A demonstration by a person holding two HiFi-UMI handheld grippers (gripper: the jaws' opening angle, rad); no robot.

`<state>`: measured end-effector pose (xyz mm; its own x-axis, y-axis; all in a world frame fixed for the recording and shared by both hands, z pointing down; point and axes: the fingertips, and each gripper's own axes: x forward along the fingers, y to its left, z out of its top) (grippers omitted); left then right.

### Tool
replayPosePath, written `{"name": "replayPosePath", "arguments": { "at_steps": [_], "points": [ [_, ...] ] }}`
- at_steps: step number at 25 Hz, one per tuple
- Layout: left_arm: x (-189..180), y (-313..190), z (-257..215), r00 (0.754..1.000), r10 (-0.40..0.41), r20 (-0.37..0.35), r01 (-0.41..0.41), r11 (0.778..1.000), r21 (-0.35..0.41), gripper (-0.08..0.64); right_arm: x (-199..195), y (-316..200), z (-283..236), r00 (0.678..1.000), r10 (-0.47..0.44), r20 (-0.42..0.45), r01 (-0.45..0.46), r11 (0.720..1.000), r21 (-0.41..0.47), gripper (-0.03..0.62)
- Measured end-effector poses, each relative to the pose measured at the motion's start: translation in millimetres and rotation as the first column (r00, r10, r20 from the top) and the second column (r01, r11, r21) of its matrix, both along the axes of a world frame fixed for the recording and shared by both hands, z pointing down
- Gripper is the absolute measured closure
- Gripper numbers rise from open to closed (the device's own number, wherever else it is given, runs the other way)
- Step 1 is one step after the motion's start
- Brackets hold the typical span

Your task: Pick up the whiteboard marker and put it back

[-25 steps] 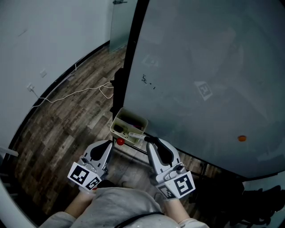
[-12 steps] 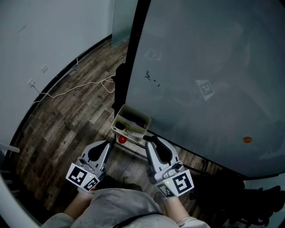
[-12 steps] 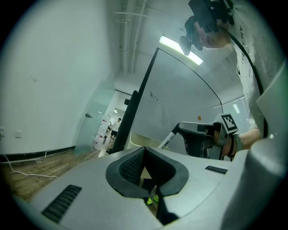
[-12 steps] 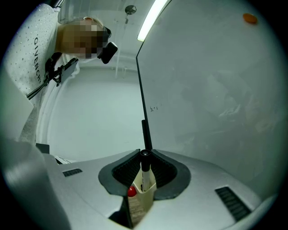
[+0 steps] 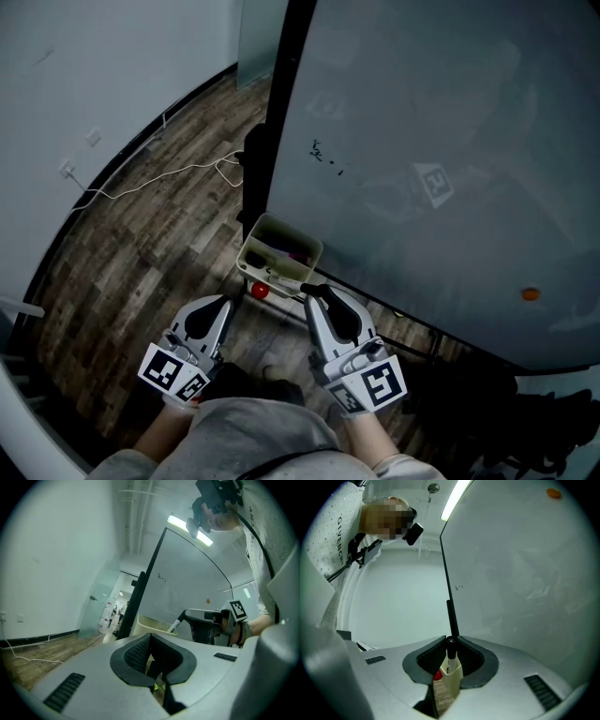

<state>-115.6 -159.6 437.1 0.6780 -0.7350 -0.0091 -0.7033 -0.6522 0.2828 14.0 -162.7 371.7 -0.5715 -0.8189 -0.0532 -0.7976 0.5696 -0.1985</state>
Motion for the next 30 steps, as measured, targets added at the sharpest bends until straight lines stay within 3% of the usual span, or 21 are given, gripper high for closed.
{"name": "replayPosePath", "arguments": {
  "at_steps": [30],
  "points": [
    [-4.2, 6.7, 21.5, 1.0, -0.019, -0.003, 0.019, 0.999, -0.05, 0.545, -4.4, 4.2, 27.6, 1.0, 0.009, -0.002, -0.009, 0.999, -0.05, 0.508]
  ]
}}
